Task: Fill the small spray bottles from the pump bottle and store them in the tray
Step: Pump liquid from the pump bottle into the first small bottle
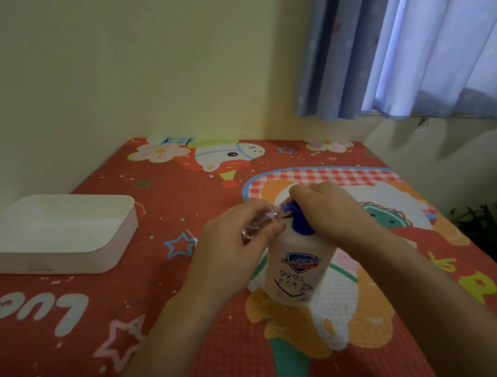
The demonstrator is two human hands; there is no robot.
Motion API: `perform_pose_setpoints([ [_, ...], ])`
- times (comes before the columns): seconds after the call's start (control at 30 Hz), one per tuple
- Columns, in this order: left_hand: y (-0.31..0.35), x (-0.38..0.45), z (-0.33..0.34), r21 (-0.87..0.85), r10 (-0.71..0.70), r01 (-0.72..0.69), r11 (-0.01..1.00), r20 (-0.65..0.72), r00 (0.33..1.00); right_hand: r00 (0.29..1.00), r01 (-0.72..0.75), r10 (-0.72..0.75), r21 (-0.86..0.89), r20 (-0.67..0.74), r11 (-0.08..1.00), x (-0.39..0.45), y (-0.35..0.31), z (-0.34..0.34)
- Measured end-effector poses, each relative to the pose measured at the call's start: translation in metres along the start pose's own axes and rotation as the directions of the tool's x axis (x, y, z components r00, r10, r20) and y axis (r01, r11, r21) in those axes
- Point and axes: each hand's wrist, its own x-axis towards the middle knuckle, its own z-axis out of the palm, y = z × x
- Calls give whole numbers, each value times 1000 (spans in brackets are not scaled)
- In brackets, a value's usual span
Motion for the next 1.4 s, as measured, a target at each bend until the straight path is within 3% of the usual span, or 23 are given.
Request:
perform_pose_setpoints([
  [0.3, 5, 2, -5, 36, -7, 6, 999, 7, 1000, 998, 56, -51, -118, 46, 991, -1, -6, -10],
  [0.47, 8, 5, -9, 58, -6, 5, 998, 21, 1000, 991, 35, -26, -69, 131, 997, -1, -11, -24],
  [0.83, 8, 4, -5, 42, -23, 23, 999, 1, 1000, 995, -98, 95, 180, 24, 979, -3, -7, -13],
  [1.07, 4, -1, -2, 17, -9, 9, 1000, -5, 1000, 992, -122, 111, 300, 56, 946, -3, -7, -8],
  [1.27, 5, -1, -3, 20, -16, 16, 1000, 11, 1000, 998, -70, 67, 221, 21, 973, -12, -10, -10],
  [1.4, 9, 2, -6, 21, -6, 6, 1000, -1, 1000, 992, -110, 91, 231, 92, 967, -8, -10, -22],
])
